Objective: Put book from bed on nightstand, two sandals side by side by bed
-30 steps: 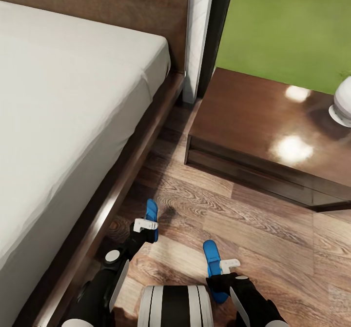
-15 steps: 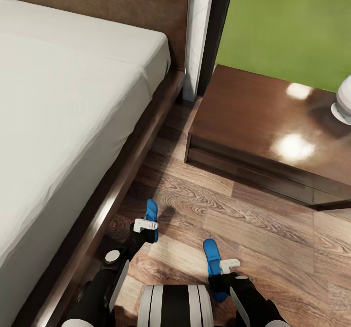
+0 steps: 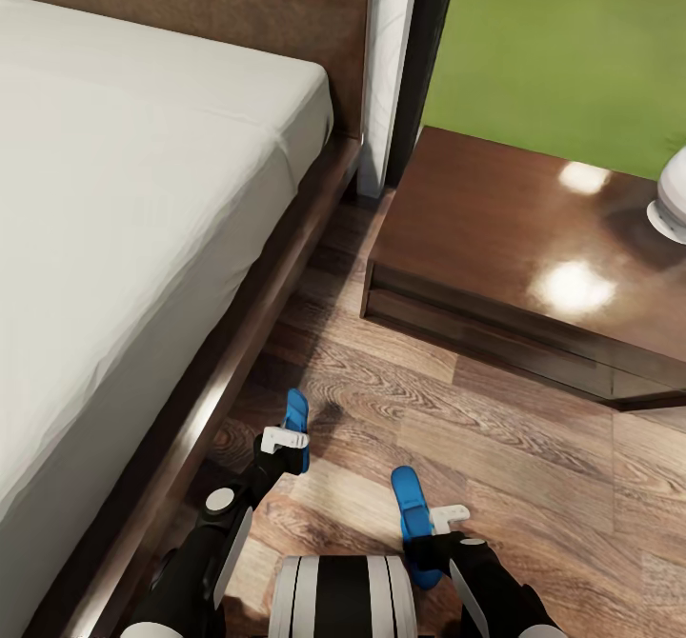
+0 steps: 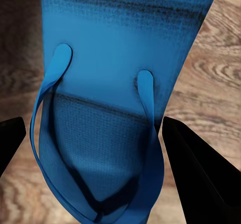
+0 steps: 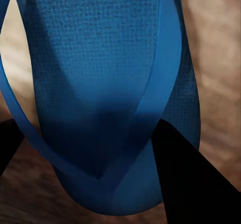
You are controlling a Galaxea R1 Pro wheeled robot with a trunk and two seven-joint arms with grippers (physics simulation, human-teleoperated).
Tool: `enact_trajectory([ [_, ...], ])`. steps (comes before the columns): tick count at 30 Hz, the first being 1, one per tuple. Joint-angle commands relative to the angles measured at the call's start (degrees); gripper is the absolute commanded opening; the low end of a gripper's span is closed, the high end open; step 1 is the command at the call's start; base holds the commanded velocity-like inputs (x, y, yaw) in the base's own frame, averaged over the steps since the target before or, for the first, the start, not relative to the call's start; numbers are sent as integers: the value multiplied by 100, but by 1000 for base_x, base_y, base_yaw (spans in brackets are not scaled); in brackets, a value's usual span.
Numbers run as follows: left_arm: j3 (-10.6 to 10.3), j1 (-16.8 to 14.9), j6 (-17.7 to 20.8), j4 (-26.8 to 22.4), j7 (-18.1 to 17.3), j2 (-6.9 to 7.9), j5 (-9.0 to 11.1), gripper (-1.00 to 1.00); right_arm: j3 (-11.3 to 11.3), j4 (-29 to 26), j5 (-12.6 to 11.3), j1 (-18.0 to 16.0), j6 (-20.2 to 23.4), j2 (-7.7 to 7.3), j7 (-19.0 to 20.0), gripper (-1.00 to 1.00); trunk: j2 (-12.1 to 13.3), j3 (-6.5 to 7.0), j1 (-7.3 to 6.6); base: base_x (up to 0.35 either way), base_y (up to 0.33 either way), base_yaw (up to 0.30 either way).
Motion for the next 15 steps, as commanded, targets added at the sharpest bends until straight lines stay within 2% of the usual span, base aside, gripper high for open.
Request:
enact_trajectory([
  [1,11,0,21,-12,-24,-5,-60,-100,-5,-13,44,1,40,-2,23,-100,-1,-3,-1,0,0,0],
  [6,11,-1,21,-11,-24,-4,-60,-100,-4,-13,42,1,40,-1,23,-100,-1,-3,-1,0,0,0],
  [12,11,-1,21,-11,-24,-10,-60,-100,-5,-13,44,1,40,-1,23,-100,7,130,-16,0,0,0],
  [15,11,0,21,-11,-24,-12,-60,-100,-5,-16,42,1,40,-4,23,-100,7,130,-16,0,0,0],
])
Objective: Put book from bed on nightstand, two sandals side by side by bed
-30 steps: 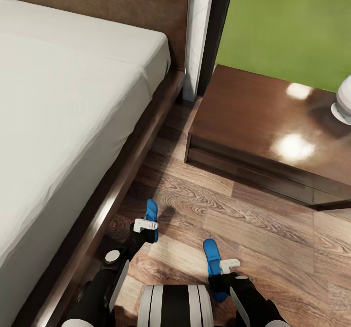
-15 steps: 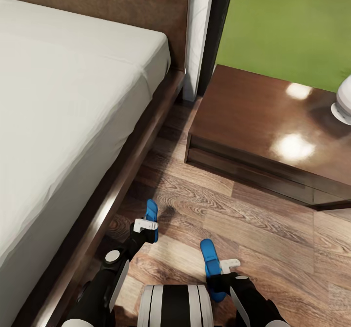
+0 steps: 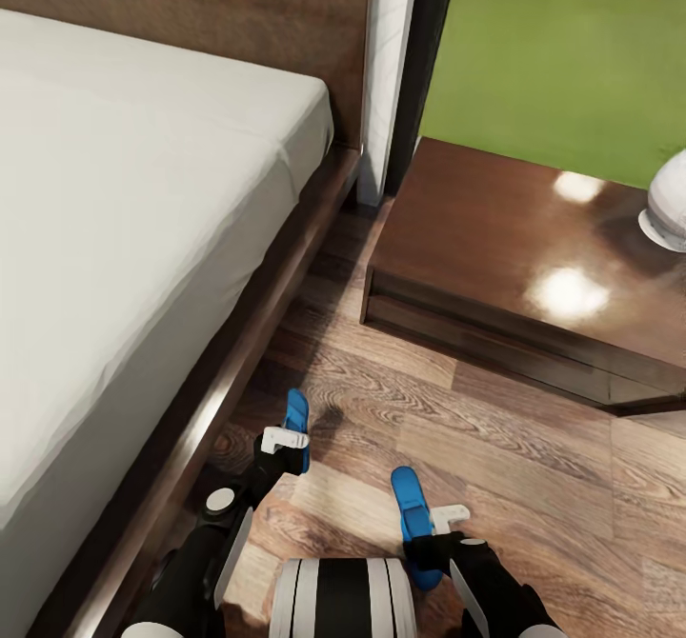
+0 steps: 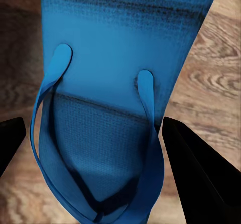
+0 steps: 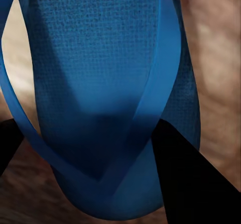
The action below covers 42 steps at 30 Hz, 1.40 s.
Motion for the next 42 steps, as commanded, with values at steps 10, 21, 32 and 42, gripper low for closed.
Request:
enact_trajectory([
  [10,11,0,21,-11,-24,-4,-60,-100,-2,-26,48,1,38,-1,18,-100,7,130,-16,0,0,0],
  [21,11,-1,29,-3,-24,-4,-60,-100,-5,-36,47,1,-96,-1,18,-100,16,285,-34,0,0,0],
  [32,11,2,37,11,-24,-4,-54,-100,-11,-165,43,1,-137,-1,18,-100,28,484,-58,0,0,0],
  [42,11,3,55,136,-119,0,-55,-100,-11,-187,38,1,-137,-1,23,-100,32,551,-65,0,0,0],
])
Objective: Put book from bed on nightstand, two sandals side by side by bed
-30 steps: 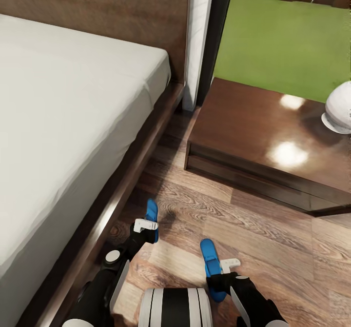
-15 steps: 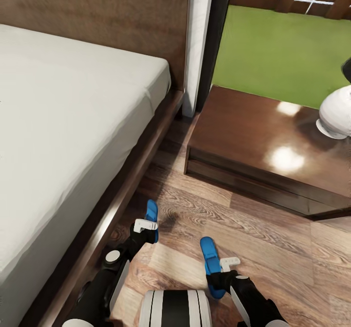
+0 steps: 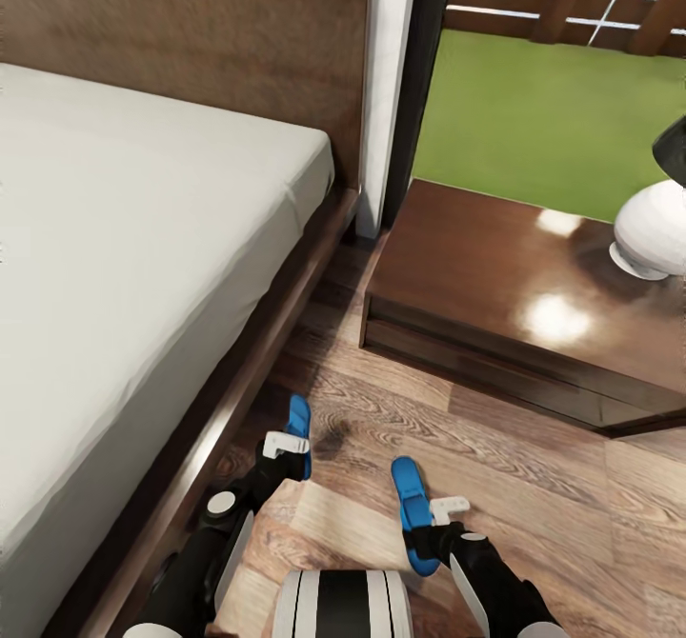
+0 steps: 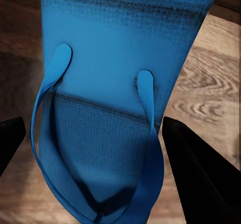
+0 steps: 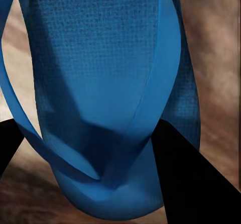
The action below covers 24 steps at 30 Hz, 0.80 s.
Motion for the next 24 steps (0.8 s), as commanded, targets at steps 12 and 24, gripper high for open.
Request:
enact_trajectory([
  [12,11,5,22,69,-52,1,-68,-100,-4,-574,9,1,47,-8,28,-100,15,263,-32,0,0,0],
  [24,11,13,13,71,-52,1,-68,-100,-4,-591,4,1,45,-1,10,-100,22,374,-44,0,0,0],
])
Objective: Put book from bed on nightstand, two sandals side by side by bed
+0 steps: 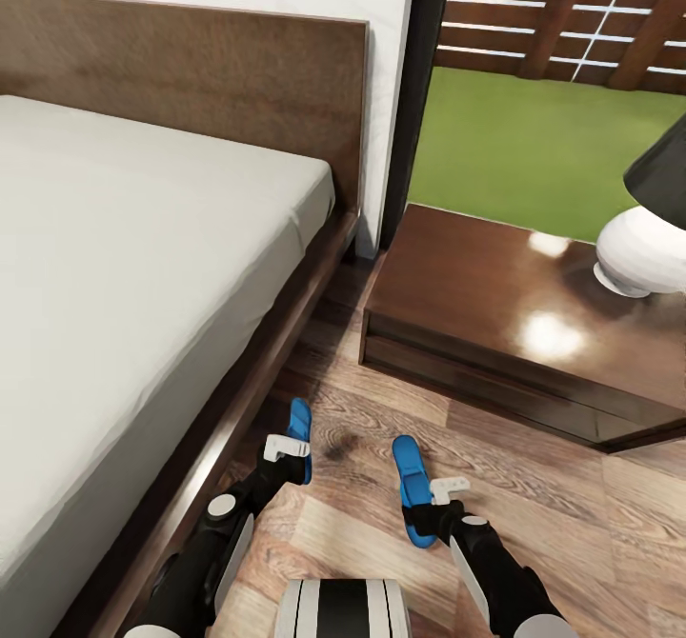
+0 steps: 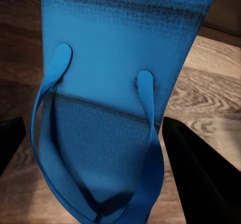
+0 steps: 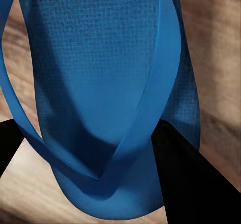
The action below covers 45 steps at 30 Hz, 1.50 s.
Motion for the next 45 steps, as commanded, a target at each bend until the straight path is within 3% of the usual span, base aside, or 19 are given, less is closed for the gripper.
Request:
enact_trajectory([
  [1,11,0,21,-10,-24,-3,-58,-100,-5,-12,43,0,39,1,18,-100,-1,-4,-1,0,0,0],
  [40,4,0,26,76,-25,-3,-58,-100,-2,-12,43,0,33,2,19,-100,49,838,-99,0,0,0],
  [45,8,0,22,76,-25,-5,-58,-100,-2,-12,43,0,33,2,18,-100,49,838,-99,0,0,0],
])
